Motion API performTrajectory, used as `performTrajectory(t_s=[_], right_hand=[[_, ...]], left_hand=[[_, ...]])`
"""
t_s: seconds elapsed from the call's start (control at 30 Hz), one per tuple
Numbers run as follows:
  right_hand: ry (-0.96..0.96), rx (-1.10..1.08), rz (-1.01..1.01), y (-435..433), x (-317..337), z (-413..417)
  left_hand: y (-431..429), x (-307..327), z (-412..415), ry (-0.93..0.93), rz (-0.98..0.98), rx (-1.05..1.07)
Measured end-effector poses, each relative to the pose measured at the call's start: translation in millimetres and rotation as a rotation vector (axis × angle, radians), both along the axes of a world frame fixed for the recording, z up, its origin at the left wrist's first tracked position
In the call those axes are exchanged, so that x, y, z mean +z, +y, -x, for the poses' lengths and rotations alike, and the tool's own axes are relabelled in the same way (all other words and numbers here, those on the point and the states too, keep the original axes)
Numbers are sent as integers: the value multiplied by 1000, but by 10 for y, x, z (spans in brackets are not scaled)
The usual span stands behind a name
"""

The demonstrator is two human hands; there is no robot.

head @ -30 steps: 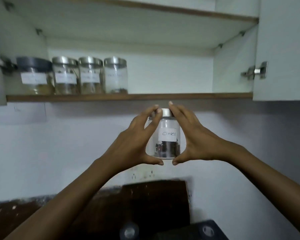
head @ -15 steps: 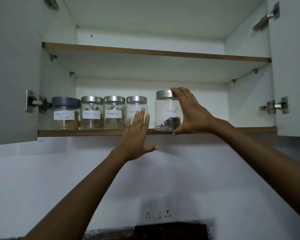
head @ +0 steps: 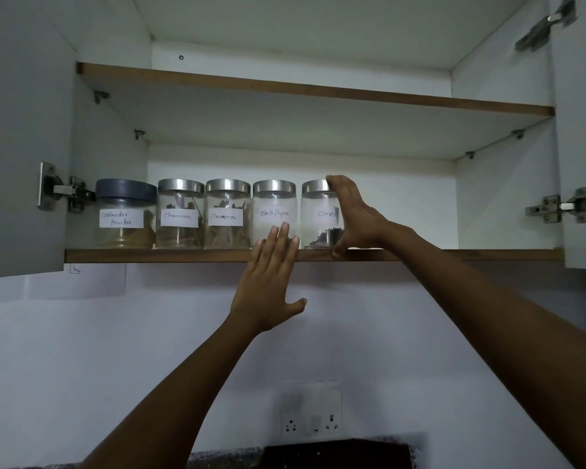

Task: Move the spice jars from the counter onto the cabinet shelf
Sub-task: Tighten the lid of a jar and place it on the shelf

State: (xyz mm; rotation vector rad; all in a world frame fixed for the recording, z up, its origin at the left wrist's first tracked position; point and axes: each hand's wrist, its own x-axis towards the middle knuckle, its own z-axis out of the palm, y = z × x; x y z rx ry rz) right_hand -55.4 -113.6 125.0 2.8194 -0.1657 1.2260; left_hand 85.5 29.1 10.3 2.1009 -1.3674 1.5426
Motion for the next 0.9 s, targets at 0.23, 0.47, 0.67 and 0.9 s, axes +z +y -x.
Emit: performTrajectory(t_s=[0.23,0.47,0.67,0.9], right_hand=[[-2,54,-113,41,-14,-75],[9,86,-171,157,-67,-39],[-162,-12,-259,259,-375,27],[-250,33,-263,552,-1337,476]], left_hand=[[-15,1,-15,-11,-4,4],[8,19,8,1,-29,20],[108,2,20,-19,-87,-19],[390,-730,479,108,-32,-246]])
